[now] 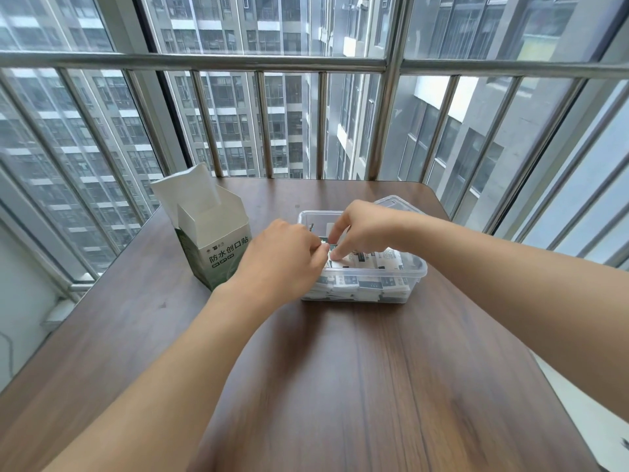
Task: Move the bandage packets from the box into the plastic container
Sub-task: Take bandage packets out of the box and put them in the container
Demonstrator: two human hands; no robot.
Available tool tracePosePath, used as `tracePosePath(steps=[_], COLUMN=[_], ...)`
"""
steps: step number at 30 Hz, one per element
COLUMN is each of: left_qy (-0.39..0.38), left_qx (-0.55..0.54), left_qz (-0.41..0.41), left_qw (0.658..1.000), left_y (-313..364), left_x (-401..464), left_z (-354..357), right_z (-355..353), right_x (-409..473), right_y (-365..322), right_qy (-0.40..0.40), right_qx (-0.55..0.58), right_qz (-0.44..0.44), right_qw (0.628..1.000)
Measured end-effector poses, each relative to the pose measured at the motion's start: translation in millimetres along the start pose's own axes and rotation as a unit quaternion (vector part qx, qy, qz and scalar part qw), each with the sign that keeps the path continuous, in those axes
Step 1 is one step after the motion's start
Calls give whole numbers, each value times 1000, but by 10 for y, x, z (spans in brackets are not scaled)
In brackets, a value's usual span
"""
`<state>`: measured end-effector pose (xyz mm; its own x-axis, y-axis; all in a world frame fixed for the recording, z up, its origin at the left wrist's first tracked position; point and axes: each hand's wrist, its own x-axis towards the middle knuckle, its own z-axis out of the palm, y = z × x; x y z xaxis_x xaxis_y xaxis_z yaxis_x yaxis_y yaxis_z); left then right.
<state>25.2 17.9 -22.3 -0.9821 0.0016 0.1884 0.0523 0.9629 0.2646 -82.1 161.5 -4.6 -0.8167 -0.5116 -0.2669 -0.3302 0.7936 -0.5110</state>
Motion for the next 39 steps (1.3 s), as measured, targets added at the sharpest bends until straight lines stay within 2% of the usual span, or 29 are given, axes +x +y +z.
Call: tracePosePath(steps=[11, 21, 39], left_qy=[22, 40, 42], left_qx=[-42, -24, -13], left_qz=[41, 77, 79], left_qw=[998, 996, 996], left_y=[-115, -166, -159], left_x=[-48, -23, -38], left_z=[84, 158, 173], right_z=[-16, 46, -31], right_x=[6, 31, -12], right_y=[-20, -95, -100], right_qy=[-18, -33, -37], right_qx=[14, -32, -29], right_qz=[5, 27, 18], right_qw=[1000, 999, 999])
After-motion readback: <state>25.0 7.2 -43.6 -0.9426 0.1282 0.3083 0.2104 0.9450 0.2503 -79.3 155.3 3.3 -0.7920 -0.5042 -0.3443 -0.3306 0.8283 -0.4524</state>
